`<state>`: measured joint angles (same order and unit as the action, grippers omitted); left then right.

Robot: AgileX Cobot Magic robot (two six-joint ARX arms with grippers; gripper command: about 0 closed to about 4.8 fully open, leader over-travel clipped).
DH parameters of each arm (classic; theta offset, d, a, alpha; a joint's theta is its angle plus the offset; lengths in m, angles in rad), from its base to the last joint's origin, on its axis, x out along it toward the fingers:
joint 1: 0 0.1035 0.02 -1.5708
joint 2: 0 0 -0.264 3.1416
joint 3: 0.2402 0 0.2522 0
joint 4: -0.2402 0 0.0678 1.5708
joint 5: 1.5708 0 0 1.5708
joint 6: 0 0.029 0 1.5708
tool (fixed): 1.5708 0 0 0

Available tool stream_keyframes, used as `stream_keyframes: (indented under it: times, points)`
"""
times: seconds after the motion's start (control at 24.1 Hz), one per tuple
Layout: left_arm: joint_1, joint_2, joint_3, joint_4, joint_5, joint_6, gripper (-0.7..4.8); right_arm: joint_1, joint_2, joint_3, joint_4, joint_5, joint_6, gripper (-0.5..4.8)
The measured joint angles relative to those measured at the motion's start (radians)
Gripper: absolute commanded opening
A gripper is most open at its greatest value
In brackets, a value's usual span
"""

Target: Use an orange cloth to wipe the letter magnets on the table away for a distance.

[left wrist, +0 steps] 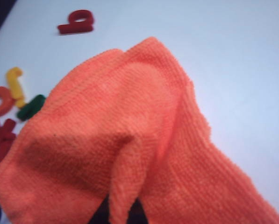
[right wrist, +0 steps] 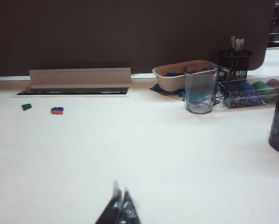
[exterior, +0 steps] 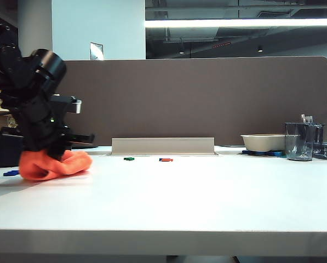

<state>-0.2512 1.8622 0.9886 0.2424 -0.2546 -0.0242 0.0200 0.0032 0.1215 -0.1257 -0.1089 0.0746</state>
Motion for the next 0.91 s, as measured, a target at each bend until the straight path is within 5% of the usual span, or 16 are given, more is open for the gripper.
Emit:
stream_keyframes:
  times: [0.42,0.91]
  points:
    - [0.045,-0.13,-0.003,0.04,0.065,0.01,-0.06,0.0,0.0,0.0,-0.006,0.002,0.0,-0.01]
    - [-0.132,-0.182,0.101,0.15,0.12,-0.011,-0.06,0.0,0.0,0.0,-0.005,0.0,0.0,-0.01]
